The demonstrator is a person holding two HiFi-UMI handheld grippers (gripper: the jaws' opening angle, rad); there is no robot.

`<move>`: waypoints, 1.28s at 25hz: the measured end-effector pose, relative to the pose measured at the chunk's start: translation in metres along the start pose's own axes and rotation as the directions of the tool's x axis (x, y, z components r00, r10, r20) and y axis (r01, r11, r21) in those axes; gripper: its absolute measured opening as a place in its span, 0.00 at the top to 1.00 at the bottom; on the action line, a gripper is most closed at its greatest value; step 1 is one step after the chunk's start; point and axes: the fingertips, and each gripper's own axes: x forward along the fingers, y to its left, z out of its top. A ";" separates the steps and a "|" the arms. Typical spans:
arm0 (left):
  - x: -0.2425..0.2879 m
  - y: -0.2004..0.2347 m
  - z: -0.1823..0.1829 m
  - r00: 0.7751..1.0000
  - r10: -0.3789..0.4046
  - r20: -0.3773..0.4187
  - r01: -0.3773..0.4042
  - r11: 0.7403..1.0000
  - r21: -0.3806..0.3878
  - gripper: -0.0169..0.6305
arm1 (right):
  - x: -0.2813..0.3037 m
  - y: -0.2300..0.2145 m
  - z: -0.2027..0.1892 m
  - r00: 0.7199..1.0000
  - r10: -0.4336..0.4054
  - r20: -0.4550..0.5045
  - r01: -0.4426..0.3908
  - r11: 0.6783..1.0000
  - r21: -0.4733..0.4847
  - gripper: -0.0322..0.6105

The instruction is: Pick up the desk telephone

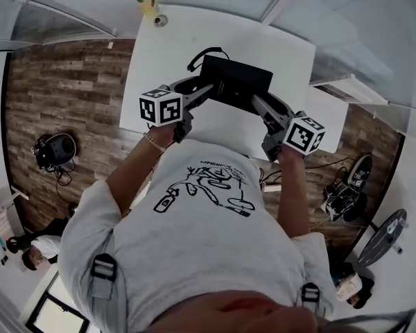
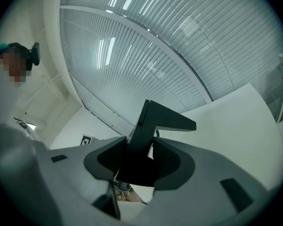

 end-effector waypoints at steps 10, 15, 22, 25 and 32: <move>-0.040 -0.030 0.018 1.000 0.001 0.030 -0.003 0.999 0.054 0.62 | -0.012 0.048 0.010 0.999 0.036 0.027 -0.035 0.999 -0.041 0.69; -0.040 -0.027 0.016 1.000 0.000 0.026 -0.002 0.999 0.054 0.62 | -0.009 0.049 0.008 0.999 0.033 0.020 -0.032 0.998 -0.052 0.69; -0.038 -0.027 0.014 1.000 -0.002 0.024 0.001 0.998 0.056 0.62 | -0.011 0.047 0.006 0.999 0.032 0.023 -0.031 0.998 -0.046 0.69; -0.038 -0.026 0.013 1.000 -0.001 0.024 0.000 0.999 0.055 0.62 | -0.010 0.047 0.006 0.999 0.032 0.020 -0.031 0.998 -0.047 0.69; -0.038 -0.024 0.011 1.000 0.003 0.021 -0.004 0.999 0.049 0.62 | -0.009 0.045 0.003 0.999 0.031 0.016 -0.030 0.999 -0.040 0.69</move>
